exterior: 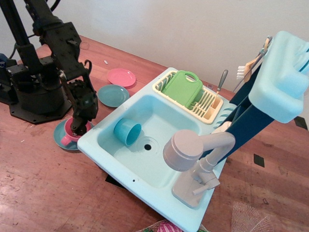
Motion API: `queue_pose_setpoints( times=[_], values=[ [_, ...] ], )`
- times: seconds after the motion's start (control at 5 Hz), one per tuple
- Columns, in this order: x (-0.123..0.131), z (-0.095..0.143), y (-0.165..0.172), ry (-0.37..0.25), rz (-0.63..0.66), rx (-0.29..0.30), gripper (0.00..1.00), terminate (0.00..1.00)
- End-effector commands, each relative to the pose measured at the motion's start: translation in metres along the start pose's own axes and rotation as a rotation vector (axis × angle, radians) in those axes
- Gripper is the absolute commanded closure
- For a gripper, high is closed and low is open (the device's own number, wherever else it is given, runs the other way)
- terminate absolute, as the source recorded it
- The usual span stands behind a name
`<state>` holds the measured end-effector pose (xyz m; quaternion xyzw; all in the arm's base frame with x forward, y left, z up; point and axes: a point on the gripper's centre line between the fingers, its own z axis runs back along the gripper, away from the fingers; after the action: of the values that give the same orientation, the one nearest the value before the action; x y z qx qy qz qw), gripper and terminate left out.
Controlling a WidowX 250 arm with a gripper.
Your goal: Put cup from anywhere into sink
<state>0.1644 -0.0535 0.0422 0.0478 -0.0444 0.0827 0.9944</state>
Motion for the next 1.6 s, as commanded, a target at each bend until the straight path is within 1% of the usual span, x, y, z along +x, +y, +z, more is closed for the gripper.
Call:
queue_pose_setpoints(
  times=[0.0, 0.2, 0.4, 0.6, 0.8, 1.0, 1.2, 1.4],
  values=[
    [0.011, 0.011, -0.001, -0.024, -0.003, 0.009, 1.0, 0.0],
    [0.015, 0.016, 0.0, -0.033, -0.01, 0.017, 1.0, 0.0],
    [0.019, 0.017, 0.0, -0.022, -0.03, 0.017, 1.0, 0.0],
    [0.021, 0.031, 0.008, -0.015, -0.059, 0.019, 1.0, 0.0],
    [0.034, 0.077, 0.038, -0.007, -0.109, 0.07, 1.0, 0.0],
    [0.067, 0.112, 0.051, -0.039, -0.166, 0.104, 1.0, 0.0],
    [0.116, 0.121, 0.049, -0.05, -0.26, 0.099, 1.0, 0.0],
    [0.165, 0.123, 0.034, -0.072, -0.322, 0.103, 1.0, 0.0]
  ],
)
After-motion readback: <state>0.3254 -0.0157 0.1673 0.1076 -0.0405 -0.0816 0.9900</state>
